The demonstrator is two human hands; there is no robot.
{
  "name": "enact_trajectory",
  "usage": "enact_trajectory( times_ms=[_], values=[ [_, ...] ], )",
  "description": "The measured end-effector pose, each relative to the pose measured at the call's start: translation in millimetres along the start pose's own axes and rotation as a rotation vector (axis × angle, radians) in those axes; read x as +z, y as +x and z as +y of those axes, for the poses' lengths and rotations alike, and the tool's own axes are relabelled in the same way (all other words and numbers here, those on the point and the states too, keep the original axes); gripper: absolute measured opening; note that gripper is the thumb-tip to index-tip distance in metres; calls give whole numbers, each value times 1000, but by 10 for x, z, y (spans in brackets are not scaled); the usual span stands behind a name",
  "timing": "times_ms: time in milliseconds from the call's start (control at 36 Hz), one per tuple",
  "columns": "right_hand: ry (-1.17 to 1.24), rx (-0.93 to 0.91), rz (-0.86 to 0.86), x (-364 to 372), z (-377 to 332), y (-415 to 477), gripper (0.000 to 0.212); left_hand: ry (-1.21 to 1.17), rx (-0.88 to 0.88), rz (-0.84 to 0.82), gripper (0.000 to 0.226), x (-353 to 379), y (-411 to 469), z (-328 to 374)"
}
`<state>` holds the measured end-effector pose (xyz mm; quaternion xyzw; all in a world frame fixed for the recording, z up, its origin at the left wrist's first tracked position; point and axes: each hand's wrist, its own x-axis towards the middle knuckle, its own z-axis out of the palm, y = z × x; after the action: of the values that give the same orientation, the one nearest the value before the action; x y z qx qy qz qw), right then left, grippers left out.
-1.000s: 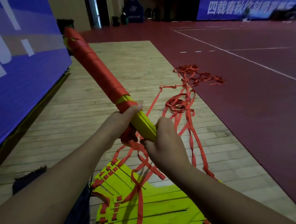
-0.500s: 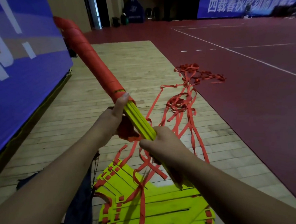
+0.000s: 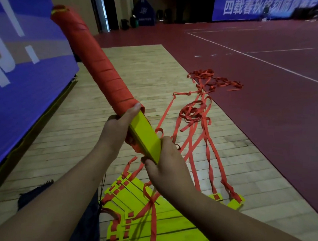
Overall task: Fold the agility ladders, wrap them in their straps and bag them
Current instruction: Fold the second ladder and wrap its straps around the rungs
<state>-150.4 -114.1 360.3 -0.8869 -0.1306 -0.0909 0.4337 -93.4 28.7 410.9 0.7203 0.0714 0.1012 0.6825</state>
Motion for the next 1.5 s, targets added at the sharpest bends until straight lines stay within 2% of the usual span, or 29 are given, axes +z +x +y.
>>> enact_trajectory(
  times_ms=[139,250,306,361,444,528,583,722,806,889,972,1056,1111,1194,1250,1389,1500],
  values=[
    [420,256,-502,-261,-8,177,71,-78,103,-179,42,-95,-7,-34],
    [822,400,-788,-413,-10,188,37,-156,140,-295,29,-68,-47,-27],
    [931,443,-886,-411,-45,157,24,-167,124,-309,29,-51,-53,-36],
    [872,421,-808,-401,-96,135,16,-143,63,-311,39,-29,-51,-33],
    [707,345,-547,-414,-135,163,12,-31,-114,-252,72,-3,-9,19],
    [500,312,-382,-439,-80,246,18,349,-130,-213,85,0,23,53],
    [353,313,-312,-447,-41,281,20,522,-84,-203,85,0,31,75],
    [-169,195,-152,-386,-16,226,19,342,-103,-254,65,164,-30,85],
    [-312,103,-38,-323,11,139,28,303,2,-186,52,210,-78,42],
    [-201,50,-9,-250,25,63,39,134,-23,-38,47,196,-83,60],
    [-29,64,-136,-249,-7,63,43,21,-41,36,43,145,-46,64],
    [268,236,-356,-391,-16,173,52,9,1,-27,54,35,-25,66],
    [430,338,-520,-497,-6,231,56,-27,36,-127,46,-3,-22,57],
    [805,459,-868,-524,-7,209,40,-78,49,-253,37,6,-60,34],
    [965,494,-990,-486,-32,153,26,-77,54,-275,40,7,-83,18],
    [887,416,-742,-481,-108,163,21,-41,102,-221,41,-35,-3,19],
    [670,374,-576,-626,-126,225,18,185,-35,-229,71,-90,82,4]
  ],
)
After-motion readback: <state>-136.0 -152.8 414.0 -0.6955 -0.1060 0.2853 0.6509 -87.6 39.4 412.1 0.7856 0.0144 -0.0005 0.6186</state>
